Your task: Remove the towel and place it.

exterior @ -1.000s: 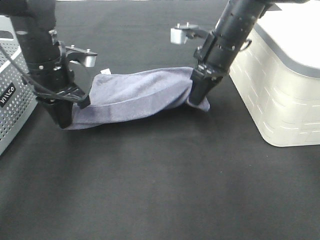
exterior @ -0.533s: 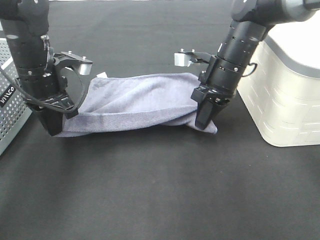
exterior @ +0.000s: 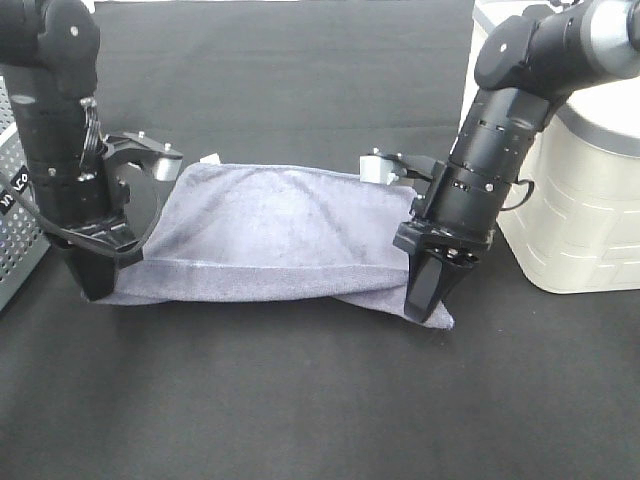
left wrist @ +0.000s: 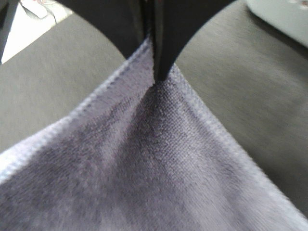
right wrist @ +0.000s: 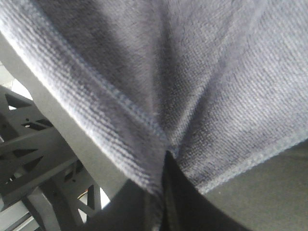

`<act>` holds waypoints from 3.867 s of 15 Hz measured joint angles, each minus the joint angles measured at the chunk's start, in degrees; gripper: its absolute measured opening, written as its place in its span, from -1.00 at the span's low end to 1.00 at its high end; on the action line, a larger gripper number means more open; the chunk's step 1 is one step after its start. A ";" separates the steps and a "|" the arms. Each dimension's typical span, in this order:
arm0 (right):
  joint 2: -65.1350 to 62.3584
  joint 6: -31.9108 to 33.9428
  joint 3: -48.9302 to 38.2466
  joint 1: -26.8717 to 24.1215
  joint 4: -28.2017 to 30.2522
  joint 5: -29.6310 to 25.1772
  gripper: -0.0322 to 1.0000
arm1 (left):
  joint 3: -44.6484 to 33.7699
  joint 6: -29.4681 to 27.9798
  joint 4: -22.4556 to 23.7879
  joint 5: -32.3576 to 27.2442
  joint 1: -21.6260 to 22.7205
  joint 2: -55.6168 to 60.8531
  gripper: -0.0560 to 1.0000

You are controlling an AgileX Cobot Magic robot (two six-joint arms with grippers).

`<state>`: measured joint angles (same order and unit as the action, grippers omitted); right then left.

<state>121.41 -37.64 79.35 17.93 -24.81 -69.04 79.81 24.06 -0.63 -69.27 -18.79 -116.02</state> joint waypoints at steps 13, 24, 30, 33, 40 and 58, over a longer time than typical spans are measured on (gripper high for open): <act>0.00 5.21 -0.06 0.17 -2.75 0.00 0.11 | -0.23 2.86 1.09 0.00 0.00 -0.46 -0.89; 0.00 11.34 -0.06 0.17 -2.98 0.00 0.34 | -0.23 2.86 1.09 0.00 0.00 -0.46 -0.29; 0.00 13.52 -0.06 0.52 -2.98 0.86 0.34 | -0.23 -6.53 1.09 0.52 0.00 -0.46 -0.27; 0.00 15.07 -0.06 4.93 -2.52 6.47 0.29 | -0.23 -7.51 1.09 0.63 0.00 -0.46 -0.27; -0.11 17.07 0.63 8.14 0.46 4.24 0.25 | -0.23 -7.68 1.09 0.63 0.00 -0.46 -0.27; -10.08 31.46 -22.46 13.46 11.12 51.11 0.23 | -0.23 -8.65 1.03 0.57 0.00 -0.46 -0.27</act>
<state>111.33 -6.19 56.89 31.40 -13.69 -17.93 79.58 15.41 0.40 -68.70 -18.79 -116.48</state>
